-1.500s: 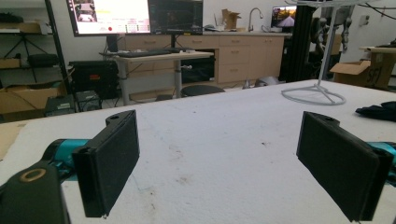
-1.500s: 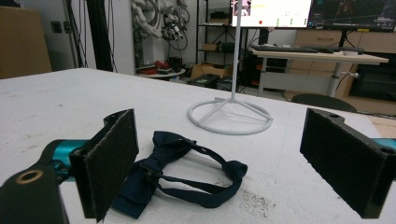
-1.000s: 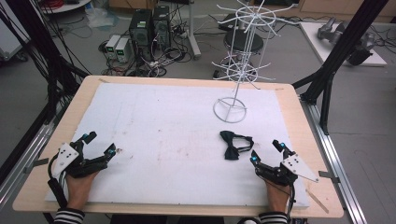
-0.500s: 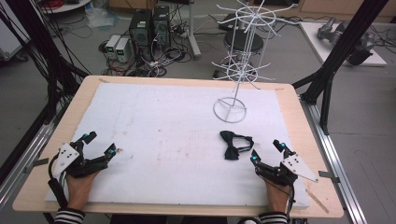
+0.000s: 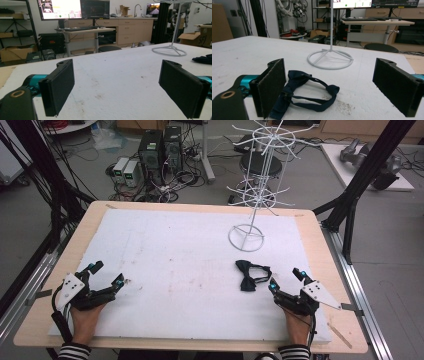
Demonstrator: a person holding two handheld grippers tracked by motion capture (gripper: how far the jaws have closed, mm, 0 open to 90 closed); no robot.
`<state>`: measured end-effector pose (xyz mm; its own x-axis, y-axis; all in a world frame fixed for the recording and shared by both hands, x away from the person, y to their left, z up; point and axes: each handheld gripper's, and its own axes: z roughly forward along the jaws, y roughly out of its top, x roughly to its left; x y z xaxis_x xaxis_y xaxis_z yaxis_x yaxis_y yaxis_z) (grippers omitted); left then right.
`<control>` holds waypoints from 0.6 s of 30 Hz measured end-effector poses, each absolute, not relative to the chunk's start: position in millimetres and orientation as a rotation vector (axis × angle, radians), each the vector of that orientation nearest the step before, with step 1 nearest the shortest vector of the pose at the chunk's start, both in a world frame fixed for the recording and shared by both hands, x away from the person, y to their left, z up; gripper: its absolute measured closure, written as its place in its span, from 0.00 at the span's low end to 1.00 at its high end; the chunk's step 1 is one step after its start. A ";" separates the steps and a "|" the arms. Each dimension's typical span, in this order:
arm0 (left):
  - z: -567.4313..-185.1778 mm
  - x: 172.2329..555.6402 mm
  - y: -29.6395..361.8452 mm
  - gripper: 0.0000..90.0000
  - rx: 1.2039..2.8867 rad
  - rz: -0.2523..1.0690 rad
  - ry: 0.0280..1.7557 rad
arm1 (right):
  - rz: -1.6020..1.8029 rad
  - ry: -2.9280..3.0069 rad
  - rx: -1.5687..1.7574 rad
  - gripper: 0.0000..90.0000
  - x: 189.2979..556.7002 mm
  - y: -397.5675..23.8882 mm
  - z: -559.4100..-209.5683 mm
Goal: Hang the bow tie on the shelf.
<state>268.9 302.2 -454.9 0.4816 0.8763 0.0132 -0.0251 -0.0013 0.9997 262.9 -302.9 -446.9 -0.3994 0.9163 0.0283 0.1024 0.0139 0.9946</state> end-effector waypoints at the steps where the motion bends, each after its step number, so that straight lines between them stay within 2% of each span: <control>1: -454.9 268.9 302.2 0.15 1.394 0.848 0.812 | 1.465 1.580 1.073 0.12 263.5 -303.0 -445.5; 18: -454.8 268.7 302.0 0.15 1.401 0.849 0.809 | 1.334 1.759 1.188 0.12 287.2 -298.3 -416.9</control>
<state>268.7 302.0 -454.8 0.4834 0.8752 0.0187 -0.0239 -0.0082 0.9997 287.2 -298.3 -416.9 -0.3997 0.9158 0.0387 0.2843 0.0838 0.9551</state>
